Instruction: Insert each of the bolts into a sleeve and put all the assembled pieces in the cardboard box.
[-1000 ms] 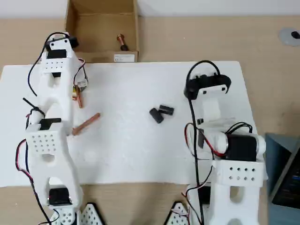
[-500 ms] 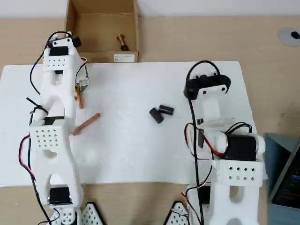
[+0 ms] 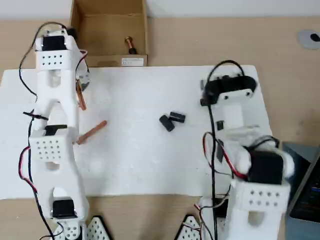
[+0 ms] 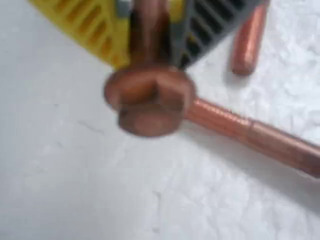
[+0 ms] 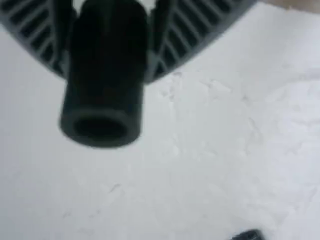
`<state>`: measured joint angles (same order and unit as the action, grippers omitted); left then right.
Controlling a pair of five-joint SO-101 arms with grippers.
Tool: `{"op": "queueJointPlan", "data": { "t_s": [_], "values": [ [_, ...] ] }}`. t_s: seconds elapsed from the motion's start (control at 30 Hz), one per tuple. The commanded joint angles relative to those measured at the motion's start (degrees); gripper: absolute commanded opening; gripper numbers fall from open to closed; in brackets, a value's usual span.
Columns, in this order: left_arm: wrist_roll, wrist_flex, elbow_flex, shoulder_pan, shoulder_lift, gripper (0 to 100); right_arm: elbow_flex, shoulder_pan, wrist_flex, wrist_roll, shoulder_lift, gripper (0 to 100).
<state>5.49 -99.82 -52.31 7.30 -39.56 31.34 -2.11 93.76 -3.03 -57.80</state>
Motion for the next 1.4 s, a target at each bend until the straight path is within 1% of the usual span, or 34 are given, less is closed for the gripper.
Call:
{"op": "queueJointPlan", "data": {
  "t_s": [0.0,0.17,0.37,0.5,0.6,0.67,0.8,1.0,1.2,1.27,1.37],
  "values": [
    [-1.0,-0.7,1.9,-2.4,11.6,0,-3.5,-4.5,-0.9,0.1,-6.1,0.9],
    [-4.3,-0.7,13.5,-5.5,23.5,0,-1.7,-8.0,-0.7,-3.4,-13.7,0.9],
    [-7.5,-0.6,28.3,-8.2,38.5,0,4.1,-9.2,-1.2,-3.3,-20.4,0.9],
    [-9.1,-0.1,37.7,-11.0,48.7,0,7.8,-9.3,-5.4,-3.2,-25.7,0.9],
    [-9.0,3.8,46.2,-12.6,56.0,0,13.6,-9.1,-10.1,-3.2,-30.4,0.9],
    [-8.8,7.9,52.7,-12.8,60.7,0,17.6,-9.1,-13.5,-2.8,-33.8,0.9],
    [-8.8,17.6,66.8,-12.7,70.1,0,24.4,-8.5,-19.1,2.5,-41.2,0.9],
    [-8.7,29.5,83.7,-12.7,82.9,0,31.5,-0.6,-20.2,5.7,-48.7,0.9],
    [-8.6,37.8,94.9,-12.8,93.7,0,34.9,8.7,-20.6,10.4,-50.7,0.9],
    [-6.6,40.6,98.2,-12.8,96.5,0,35.5,11.6,-20.6,10.9,-50.9,0.9],
    [-1.1,44.7,104.3,-12.8,100.7,0,35.6,16.7,-20.6,10.6,-51.0,0.9]
  ]
}}
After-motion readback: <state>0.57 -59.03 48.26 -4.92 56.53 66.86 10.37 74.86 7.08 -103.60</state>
